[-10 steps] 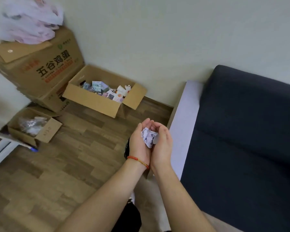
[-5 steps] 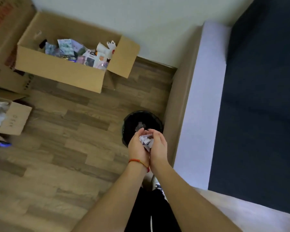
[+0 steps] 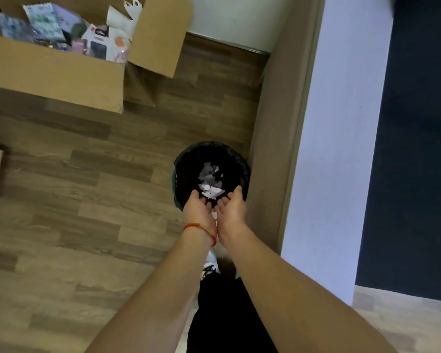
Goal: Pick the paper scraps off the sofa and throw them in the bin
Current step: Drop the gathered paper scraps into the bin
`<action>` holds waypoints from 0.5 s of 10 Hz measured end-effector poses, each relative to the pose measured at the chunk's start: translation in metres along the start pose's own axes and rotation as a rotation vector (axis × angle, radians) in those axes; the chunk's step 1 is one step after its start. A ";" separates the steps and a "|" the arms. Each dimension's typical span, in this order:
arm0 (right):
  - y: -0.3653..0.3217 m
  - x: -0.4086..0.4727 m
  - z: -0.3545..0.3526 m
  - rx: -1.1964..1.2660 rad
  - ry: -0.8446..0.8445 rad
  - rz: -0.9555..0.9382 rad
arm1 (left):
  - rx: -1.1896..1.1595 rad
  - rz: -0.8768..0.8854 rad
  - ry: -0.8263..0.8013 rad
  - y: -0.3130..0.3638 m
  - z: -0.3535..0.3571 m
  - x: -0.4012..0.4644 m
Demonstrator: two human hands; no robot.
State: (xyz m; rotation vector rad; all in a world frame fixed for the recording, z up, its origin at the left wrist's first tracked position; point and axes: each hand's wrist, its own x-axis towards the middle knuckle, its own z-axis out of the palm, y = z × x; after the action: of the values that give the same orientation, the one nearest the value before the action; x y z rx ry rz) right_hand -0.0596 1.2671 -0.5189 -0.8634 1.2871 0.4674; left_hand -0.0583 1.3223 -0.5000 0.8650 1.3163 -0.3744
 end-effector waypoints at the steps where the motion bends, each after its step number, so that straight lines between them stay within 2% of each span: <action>1: -0.004 -0.003 0.002 0.058 -0.030 0.026 | -0.009 -0.019 0.046 0.004 0.004 -0.004; 3: -0.014 -0.008 0.007 0.315 0.001 0.042 | -0.080 -0.010 0.019 0.016 0.007 -0.003; 5: -0.018 -0.017 0.003 0.355 0.027 0.118 | -0.087 -0.018 0.004 0.018 0.005 -0.012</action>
State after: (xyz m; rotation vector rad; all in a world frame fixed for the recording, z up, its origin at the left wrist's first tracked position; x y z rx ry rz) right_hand -0.0490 1.2613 -0.4978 -0.4997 1.3983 0.3067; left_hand -0.0458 1.3279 -0.4821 0.7819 1.3351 -0.3270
